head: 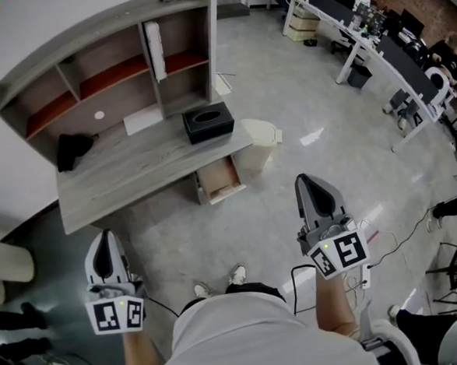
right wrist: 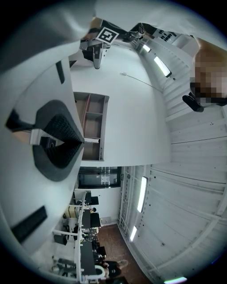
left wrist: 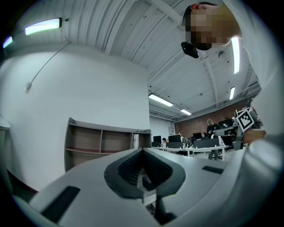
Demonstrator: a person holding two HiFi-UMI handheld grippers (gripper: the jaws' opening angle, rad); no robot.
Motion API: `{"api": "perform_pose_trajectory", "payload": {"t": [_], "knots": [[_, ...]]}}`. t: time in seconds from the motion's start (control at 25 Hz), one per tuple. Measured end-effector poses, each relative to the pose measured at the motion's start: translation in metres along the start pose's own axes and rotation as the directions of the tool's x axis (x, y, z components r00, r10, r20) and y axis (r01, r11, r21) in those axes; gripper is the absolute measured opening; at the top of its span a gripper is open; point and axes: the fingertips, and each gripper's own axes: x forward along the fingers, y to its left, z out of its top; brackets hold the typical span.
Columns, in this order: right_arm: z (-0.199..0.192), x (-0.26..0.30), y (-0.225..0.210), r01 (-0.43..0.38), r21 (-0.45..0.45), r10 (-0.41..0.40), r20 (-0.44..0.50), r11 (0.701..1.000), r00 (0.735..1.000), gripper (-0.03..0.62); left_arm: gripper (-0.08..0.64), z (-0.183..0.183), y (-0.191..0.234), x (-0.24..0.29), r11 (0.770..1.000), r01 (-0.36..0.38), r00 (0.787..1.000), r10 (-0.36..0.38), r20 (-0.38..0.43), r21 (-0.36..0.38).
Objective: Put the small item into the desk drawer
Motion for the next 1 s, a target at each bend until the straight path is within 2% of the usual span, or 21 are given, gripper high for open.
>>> {"api": "perform_pose_trajectory", "payload": {"t": [1.0], "knots": [[-0.004, -0.015, 0.088, 0.032, -0.037, -0.034, -0.049, 0.999, 0.998, 0.021, 0.017, -0.016, 0.055, -0.043, 0.997, 0.054, 0.999, -0.055, 0.000, -0.047]]}}
